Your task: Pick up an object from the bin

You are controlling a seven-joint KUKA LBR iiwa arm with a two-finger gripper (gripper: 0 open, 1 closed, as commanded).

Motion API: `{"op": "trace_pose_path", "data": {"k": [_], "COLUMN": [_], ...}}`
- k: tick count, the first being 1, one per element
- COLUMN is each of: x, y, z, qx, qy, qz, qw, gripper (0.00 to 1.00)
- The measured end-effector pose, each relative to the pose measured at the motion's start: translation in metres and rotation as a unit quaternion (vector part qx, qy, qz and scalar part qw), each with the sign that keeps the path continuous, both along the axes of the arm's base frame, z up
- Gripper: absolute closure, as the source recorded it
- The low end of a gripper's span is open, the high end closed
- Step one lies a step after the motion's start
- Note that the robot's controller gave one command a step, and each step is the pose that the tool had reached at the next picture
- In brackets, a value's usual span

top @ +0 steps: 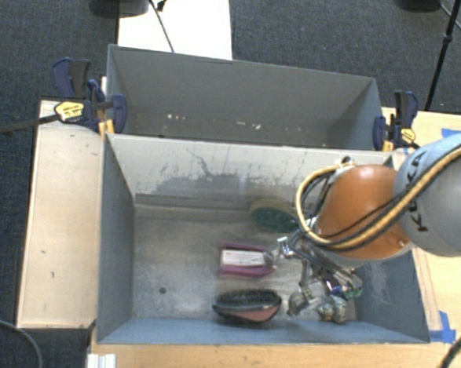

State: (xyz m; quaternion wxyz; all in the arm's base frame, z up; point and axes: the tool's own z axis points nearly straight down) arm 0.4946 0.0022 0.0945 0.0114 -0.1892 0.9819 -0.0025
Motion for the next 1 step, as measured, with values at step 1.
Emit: {"op": "trace_pose_path", "data": {"k": [1], "x": [-0.0133], "y": [0.0696], "z": [0.0302], "qx": [0.003], "qy": [0.0091], "qz": [-0.023], "qw": [0.9997], "gripper": [0.00]}}
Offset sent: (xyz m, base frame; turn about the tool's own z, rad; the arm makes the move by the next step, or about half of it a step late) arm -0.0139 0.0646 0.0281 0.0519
